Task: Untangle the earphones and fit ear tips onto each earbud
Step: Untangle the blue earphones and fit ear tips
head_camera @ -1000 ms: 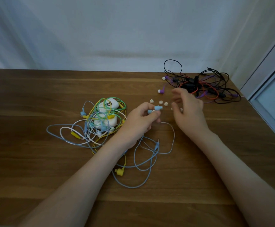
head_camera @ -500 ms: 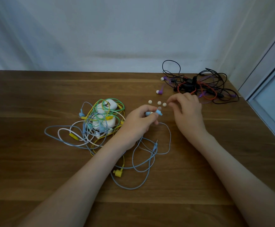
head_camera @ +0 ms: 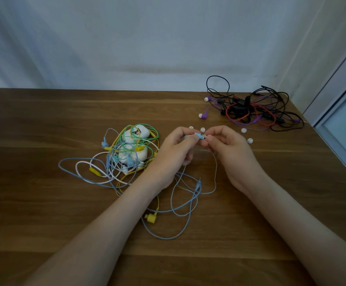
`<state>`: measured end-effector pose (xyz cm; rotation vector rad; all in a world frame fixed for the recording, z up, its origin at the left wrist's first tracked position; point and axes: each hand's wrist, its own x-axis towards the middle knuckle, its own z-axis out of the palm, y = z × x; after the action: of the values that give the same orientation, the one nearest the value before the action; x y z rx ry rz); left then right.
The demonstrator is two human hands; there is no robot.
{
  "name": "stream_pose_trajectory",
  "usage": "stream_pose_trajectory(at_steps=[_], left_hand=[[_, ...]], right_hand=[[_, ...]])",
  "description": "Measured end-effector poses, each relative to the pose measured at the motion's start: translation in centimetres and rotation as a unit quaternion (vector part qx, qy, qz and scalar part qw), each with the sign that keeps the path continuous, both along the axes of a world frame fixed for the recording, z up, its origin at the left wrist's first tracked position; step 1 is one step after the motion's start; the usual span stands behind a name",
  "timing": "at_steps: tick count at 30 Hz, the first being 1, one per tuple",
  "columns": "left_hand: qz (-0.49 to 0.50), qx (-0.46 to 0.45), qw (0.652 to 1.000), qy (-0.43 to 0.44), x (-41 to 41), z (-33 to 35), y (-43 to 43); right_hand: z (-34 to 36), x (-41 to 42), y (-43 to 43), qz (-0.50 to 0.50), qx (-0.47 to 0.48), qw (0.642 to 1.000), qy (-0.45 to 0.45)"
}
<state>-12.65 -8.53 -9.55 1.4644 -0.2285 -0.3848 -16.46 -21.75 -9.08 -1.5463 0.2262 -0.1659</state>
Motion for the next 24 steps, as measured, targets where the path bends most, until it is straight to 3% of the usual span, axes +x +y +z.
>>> stream_pose_trajectory(at_steps=[9, 14, 24], left_hand=[[-0.011, 0.013, 1.000, -0.011, -0.06, 0.00, -0.10], [-0.019, -0.012, 1.000, -0.005, -0.19, 0.26, 0.00], [-0.022, -0.015, 1.000, -0.004, -0.31, 0.30, -0.07]], right_hand=[[-0.08, 0.08, -0.13, 0.014, 0.079, 0.996, 0.033], [0.08, -0.20, -0.29, 0.044, 0.025, 0.998, 0.031], [0.05, 0.12, -0.65, 0.088, 0.032, 0.994, 0.050]])
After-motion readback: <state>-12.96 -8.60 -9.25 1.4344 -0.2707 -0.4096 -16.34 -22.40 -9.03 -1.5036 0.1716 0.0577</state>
